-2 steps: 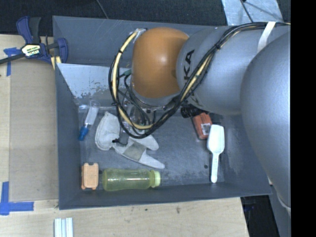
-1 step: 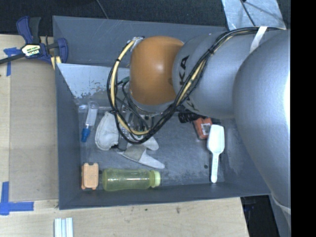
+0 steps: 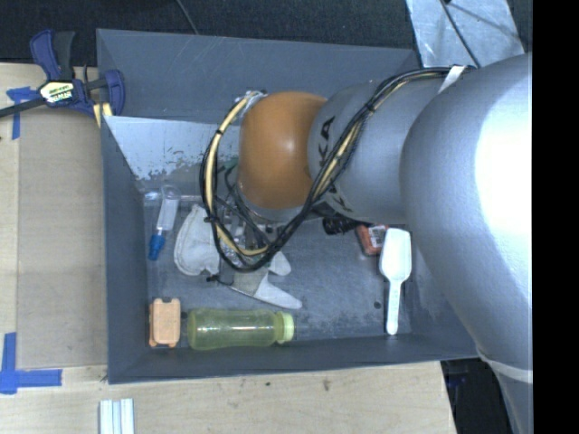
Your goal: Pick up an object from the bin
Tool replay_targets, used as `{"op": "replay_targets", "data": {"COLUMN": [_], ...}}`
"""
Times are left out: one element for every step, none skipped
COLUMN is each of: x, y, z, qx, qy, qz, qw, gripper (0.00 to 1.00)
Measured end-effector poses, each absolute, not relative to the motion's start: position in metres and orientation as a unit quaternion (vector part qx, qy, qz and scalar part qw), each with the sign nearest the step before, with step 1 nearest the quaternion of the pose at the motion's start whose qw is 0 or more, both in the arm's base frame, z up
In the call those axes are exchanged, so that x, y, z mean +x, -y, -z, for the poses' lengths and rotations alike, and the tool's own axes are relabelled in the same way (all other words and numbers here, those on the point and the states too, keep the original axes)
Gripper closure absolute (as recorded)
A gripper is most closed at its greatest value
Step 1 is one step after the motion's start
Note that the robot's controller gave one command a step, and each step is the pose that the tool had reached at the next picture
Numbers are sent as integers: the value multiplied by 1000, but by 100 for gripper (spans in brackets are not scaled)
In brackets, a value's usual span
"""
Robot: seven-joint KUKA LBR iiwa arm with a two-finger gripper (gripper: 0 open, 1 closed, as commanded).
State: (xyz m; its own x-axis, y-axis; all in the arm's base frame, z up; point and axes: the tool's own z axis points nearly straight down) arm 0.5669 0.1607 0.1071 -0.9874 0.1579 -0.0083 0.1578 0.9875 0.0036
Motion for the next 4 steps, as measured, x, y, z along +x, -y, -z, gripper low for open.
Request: {"op": "replay_targets", "data": {"x": [580,580,576,576], "y": [-137,-137,-137,-136], "z": [-83,-83,-122,-138], "qx": [146,146,139,135], "qy": [-989,-989,-990,-991], "qz": [-1,-1,1,1], "qw": [4,4,-3,-1], "gripper": [100,100,100,100]}}
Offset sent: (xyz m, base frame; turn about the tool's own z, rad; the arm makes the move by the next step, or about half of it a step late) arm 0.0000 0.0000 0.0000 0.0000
